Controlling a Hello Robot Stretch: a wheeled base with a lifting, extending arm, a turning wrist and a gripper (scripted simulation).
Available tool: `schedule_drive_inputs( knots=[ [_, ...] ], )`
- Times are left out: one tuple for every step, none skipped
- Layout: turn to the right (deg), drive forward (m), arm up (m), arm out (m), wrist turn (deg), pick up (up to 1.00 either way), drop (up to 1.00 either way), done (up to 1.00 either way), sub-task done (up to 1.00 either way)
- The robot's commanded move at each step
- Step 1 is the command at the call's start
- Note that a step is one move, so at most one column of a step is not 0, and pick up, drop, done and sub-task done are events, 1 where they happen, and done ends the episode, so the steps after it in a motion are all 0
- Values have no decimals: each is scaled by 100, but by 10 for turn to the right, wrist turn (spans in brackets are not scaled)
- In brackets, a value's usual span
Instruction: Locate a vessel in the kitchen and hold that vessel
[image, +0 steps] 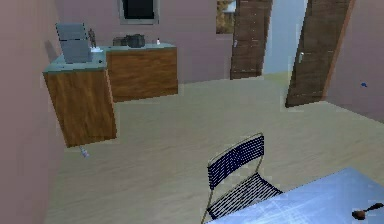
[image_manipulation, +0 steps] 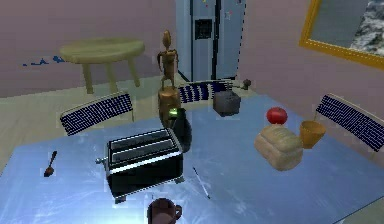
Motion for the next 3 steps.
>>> schedule_drive_inputs(
  knots=[
    [0,0,0,0,0,100,0,0,0],
    [0,0,10,0,0,0,0,0,0],
    [0,0,0,0,0,0,0,100,0]
  ],
)
